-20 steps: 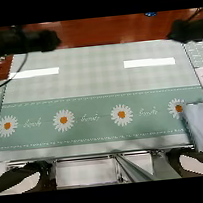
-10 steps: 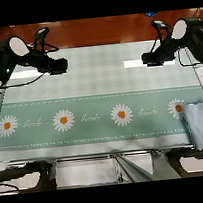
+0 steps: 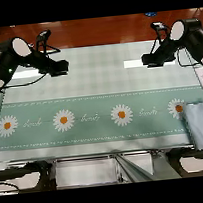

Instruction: Fold the shirts.

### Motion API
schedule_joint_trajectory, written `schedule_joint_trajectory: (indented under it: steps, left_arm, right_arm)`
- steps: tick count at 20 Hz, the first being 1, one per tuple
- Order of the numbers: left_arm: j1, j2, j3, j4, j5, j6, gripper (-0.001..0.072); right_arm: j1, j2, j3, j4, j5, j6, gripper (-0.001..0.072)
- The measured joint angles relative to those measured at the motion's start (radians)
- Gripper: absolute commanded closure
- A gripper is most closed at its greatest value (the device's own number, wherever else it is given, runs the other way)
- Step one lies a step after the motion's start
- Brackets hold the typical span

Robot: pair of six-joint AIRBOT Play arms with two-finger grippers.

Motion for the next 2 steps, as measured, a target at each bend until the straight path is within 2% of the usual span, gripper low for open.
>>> schedule_joint_trajectory:
  steps: [2]
  left_arm:
    - [0.0,0.0,0.0,0.0,0.0,0.0,0.0694]
  right_arm:
    - [0.0,0.0,0.0,-0.003,0.0,0.0,0.069]
